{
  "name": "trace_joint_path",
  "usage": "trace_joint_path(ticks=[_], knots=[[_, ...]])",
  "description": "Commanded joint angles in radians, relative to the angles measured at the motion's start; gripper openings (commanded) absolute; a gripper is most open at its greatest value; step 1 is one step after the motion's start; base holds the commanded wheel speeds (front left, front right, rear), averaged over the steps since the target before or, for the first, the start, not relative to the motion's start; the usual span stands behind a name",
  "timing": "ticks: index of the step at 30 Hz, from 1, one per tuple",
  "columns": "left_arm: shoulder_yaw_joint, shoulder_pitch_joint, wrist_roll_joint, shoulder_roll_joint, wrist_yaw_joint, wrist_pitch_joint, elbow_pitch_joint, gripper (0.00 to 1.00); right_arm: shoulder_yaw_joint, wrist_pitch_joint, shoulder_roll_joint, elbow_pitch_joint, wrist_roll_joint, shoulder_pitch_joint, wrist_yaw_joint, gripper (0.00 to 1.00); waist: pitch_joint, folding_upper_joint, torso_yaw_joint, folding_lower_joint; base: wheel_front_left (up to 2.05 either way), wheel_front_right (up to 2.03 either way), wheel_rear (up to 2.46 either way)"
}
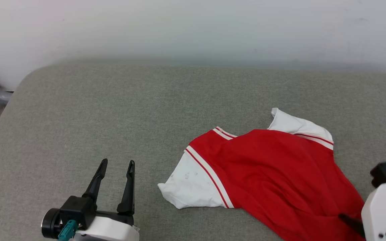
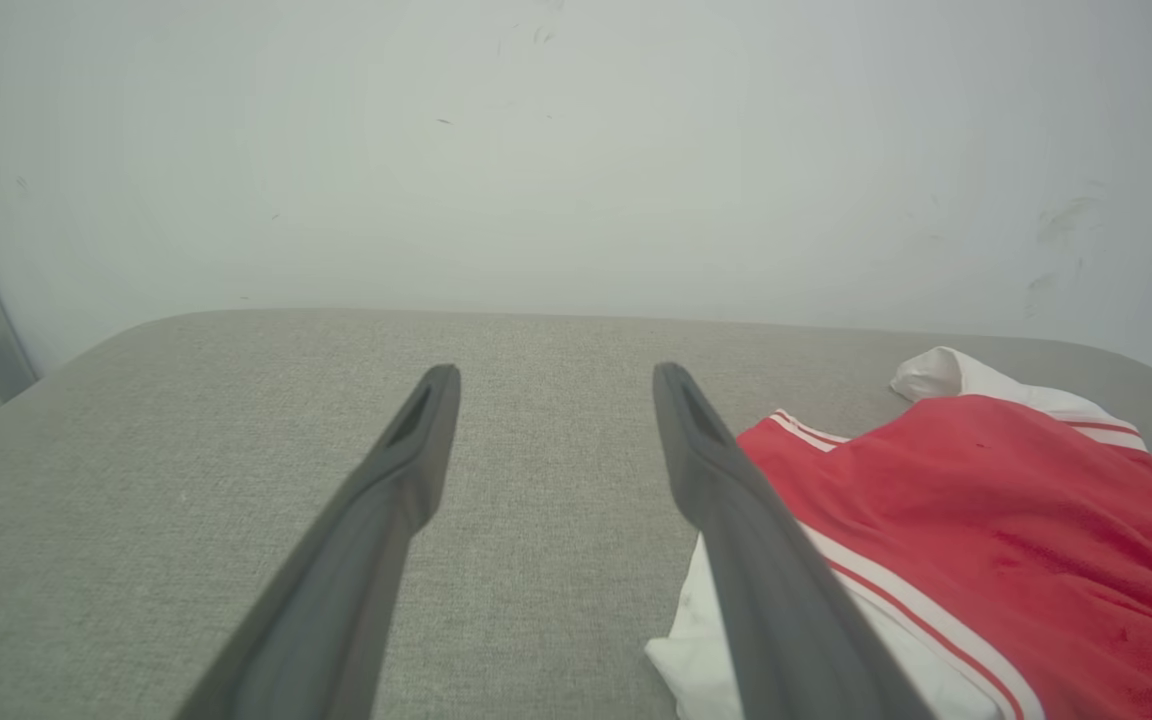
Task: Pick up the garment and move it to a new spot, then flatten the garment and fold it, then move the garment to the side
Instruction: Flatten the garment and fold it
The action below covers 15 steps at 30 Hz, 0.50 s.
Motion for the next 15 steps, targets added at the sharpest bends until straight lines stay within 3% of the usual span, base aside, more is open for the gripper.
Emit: trace_joint_path(ticks=[1, 7, 15], knots=[[-0.004, -0.019, 0.003, -0.001, -0.003, -0.003, -0.002, 1.0, 0.003, 0.026, -0.017, -0.022, 0.01, -0.059, -0.001, 1.0, 0.019, 0.0, 0.02, 0.0001, 0.0, 0.0, 0.0], [-0.025, -0.049, -0.014, -0.001, 0.0, -0.003, -0.009, 1.0, 0.03, 0.132, -0.066, -0.015, 0.015, -0.285, -0.001, 1.0, 0.098, 0.0, 0.088, 0.0001, 0.0, 0.0, 0.0], [-0.052, -0.105, -0.029, -0.001, -0.002, -0.003, -0.012, 1.0, 0.057, 0.187, -0.088, 0.149, -0.021, -0.548, -0.001, 1.0, 0.211, 0.0, 0.196, 0.0001, 0.0, 0.0, 0.0]])
